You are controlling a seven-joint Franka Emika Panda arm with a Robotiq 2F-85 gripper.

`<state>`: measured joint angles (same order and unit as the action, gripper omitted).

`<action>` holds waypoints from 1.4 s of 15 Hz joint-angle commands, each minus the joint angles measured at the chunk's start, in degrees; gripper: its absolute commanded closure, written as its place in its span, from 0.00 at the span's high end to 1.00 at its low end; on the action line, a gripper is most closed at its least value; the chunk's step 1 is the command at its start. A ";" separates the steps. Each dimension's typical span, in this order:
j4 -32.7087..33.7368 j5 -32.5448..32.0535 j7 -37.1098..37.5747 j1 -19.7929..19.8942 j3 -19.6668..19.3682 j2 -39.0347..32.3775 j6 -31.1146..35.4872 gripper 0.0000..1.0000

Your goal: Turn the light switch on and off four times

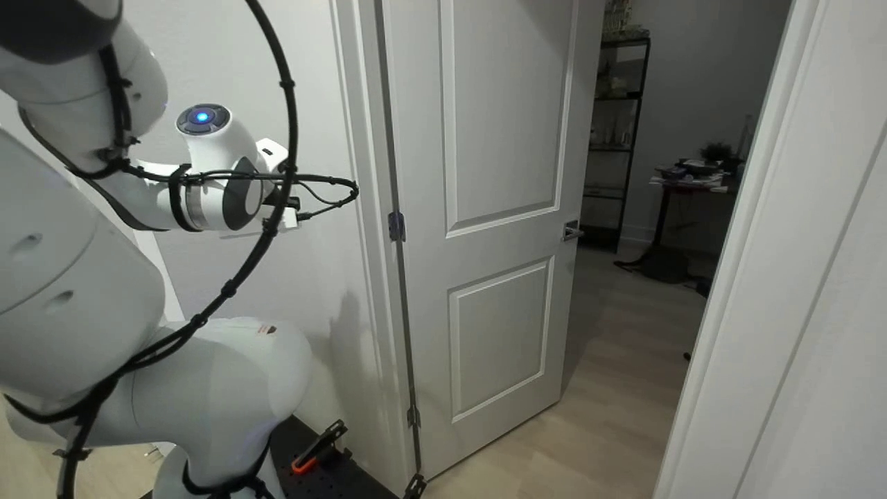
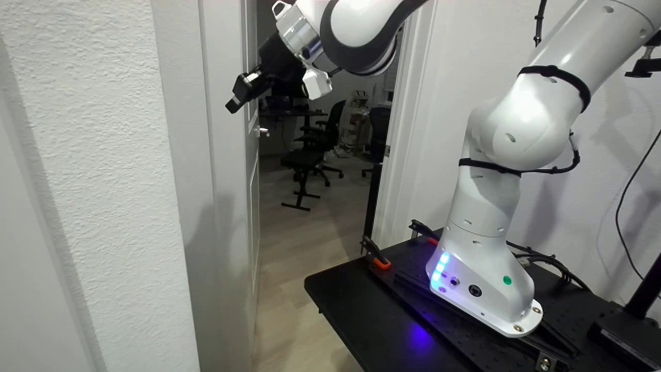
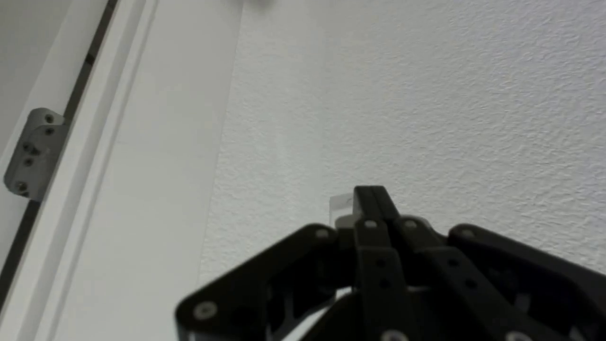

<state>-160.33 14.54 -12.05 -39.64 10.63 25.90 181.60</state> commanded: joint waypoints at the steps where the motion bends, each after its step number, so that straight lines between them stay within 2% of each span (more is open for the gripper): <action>1: 2.67 0.77 -1.80 -5.42 -6.54 -8.92 7.73 0.00; 6: 6.96 -2.23 0.88 -17.85 -20.85 -14.27 12.58 0.00; 12: 10.48 -7.83 3.10 -32.57 -37.40 -15.42 13.11 0.00; 17: 12.16 -10.41 3.53 -44.29 -49.45 -15.34 13.02 0.00; 21: 13.13 -11.13 3.30 -52.98 -57.61 -15.26 13.92 0.00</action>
<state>-148.66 5.01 -10.66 -87.17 -41.87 11.40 193.76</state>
